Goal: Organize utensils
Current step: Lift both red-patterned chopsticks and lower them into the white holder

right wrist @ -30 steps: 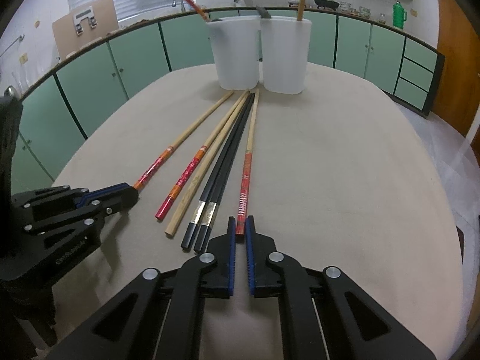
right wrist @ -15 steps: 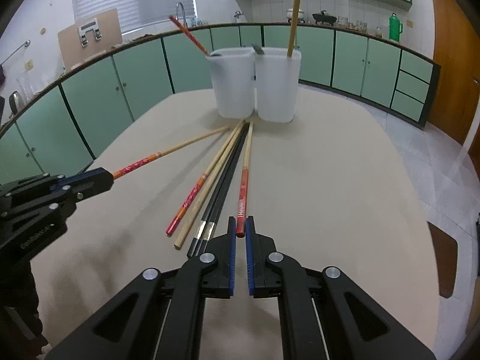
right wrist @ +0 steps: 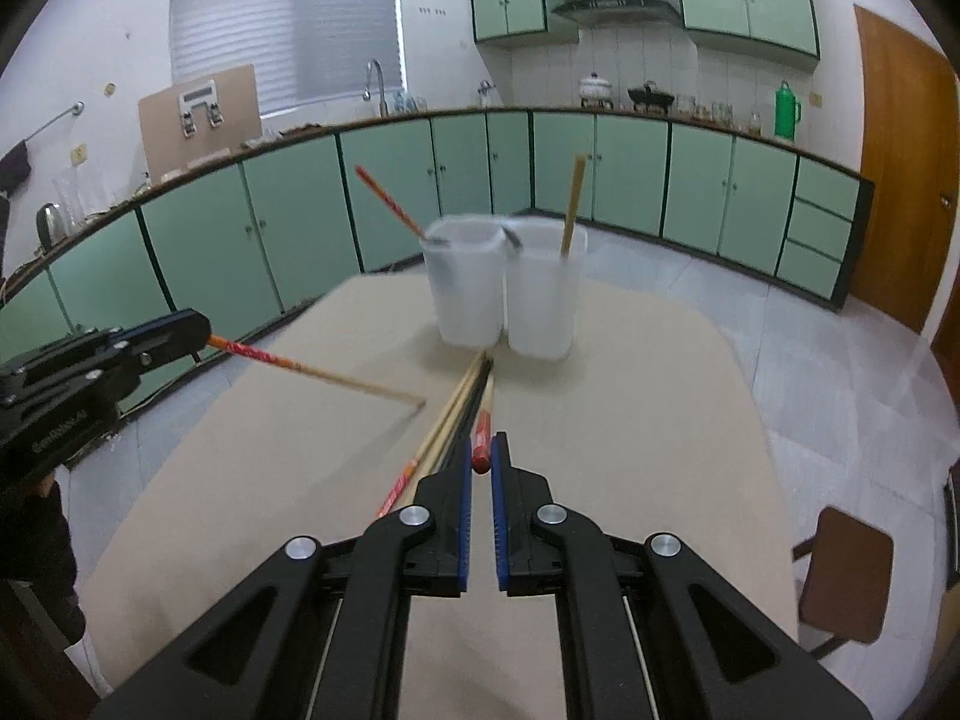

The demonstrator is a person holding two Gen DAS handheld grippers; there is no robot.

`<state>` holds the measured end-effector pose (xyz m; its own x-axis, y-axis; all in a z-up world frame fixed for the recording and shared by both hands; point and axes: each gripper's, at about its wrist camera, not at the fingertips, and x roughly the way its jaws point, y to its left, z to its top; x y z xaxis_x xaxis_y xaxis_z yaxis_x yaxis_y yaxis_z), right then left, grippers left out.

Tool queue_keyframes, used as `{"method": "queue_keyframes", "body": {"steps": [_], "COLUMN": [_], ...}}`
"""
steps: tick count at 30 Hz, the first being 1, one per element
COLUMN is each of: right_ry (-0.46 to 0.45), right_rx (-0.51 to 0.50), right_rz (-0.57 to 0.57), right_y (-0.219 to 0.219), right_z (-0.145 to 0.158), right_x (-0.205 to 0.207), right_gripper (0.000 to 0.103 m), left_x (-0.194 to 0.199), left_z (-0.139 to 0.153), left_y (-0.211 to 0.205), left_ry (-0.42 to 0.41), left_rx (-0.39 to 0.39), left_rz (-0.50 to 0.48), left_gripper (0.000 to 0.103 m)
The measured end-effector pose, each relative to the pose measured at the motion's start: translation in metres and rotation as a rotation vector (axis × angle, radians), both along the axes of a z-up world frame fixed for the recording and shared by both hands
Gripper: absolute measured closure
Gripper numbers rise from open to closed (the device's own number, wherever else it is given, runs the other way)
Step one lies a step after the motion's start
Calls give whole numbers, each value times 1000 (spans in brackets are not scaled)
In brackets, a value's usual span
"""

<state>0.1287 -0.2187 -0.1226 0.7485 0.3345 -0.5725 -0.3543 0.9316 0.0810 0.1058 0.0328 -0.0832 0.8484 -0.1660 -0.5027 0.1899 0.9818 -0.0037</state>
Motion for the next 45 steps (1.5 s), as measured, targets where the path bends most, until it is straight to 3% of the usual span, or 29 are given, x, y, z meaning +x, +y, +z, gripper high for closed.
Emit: {"method": "queue_keyframes", "body": {"steps": [12, 28, 40, 45], "right_ry": [-108, -214, -325, -328], "right_rx": [9, 24, 29, 33], "right_rz": [59, 105, 57, 20], "right_y": [0, -5, 0, -1], "right_z": [73, 140, 200, 206], "right_x": [17, 27, 68, 101], "right_gripper": [97, 97, 97, 97], "left_x": [14, 16, 69, 106], "left_z": [49, 100, 148, 153], "left_y": [-7, -22, -34, -43], "left_ry": [-114, -239, -358, -352], "left_rx": [-12, -32, -14, -13], "left_rz": [-56, -106, -81, -73], "left_gripper": [98, 98, 98, 98]}}
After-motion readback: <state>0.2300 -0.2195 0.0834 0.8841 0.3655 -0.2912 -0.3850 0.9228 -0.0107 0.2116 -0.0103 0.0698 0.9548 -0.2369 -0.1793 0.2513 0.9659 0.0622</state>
